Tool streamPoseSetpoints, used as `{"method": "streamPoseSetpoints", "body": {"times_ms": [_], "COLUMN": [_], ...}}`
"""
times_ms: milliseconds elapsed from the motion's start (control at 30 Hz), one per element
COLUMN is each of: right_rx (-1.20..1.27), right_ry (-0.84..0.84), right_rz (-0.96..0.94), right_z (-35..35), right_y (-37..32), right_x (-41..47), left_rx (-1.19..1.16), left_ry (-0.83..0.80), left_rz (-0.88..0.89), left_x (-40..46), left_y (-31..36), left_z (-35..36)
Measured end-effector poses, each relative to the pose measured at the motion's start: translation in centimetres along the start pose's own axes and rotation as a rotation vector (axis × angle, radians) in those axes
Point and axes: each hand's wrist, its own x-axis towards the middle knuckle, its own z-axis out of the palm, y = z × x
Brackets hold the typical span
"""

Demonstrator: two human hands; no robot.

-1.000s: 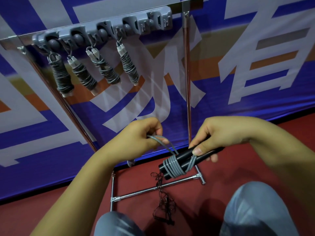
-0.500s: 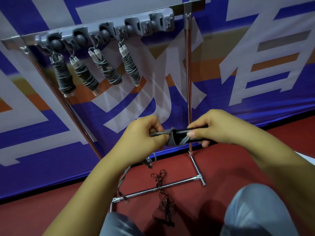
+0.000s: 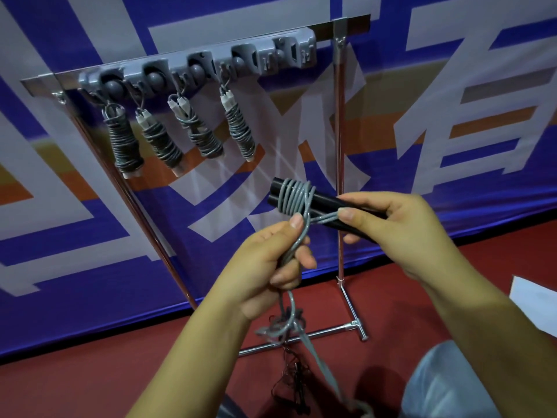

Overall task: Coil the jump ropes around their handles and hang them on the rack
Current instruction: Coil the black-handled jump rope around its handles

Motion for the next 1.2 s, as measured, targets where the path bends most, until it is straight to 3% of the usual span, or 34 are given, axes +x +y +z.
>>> {"method": "streamPoseSetpoints", "body": {"times_ms": [200,333,467,567,700,800,900,1000,1100,1200], "right_rx": [0.013,0.042,0.119,0.117,-0.014,-0.235,-0.458,-0.576,-0.576,-0.315], "right_ry": [0.011,0.03,0.109,0.173,0.161,0.218,0.221,0.227,0.237,0.216], "right_rz": [-0.03,-0.032,-0.012,-0.027,-0.083,-0.175,-0.284,-0.325,-0.294,-0.221], "right_z": [0.2,0.6,1.3,1.7,2.1,2.3,2.8,3.2,3.0,2.5], "right_y": [-0.4,-0.2,0.4,0.6,0.6,1.1,1.7,2.3,2.0,1.0], "right_x": [-0.5,-0.7,-1.1,-1.6,-1.9,-1.9,-1.9,-1.9,-1.9,-2.1], "left_rx": [-0.282,-0.281,-0.029,0.043,0.265,0.571,0.889,1.016,0.889,0.414], "left_ry": [-0.338,-0.295,-0.069,-0.064,0.049,0.194,0.213,0.248,0.222,0.128], "left_rz": [-0.149,-0.112,0.057,0.086,0.181,0.261,0.232,0.228,0.232,0.163], "left_x": [0.2,0.6,0.6,0.2,-0.6,-1.2,-1.1,-0.7,-0.8,-1.0], "left_y": [0.1,-0.1,0.1,0.1,0.7,1.8,2.0,1.9,1.9,1.4], "left_z": [-1.0,-0.8,0.1,1.0,1.7,2.1,2.2,2.0,1.7,1.1]}}
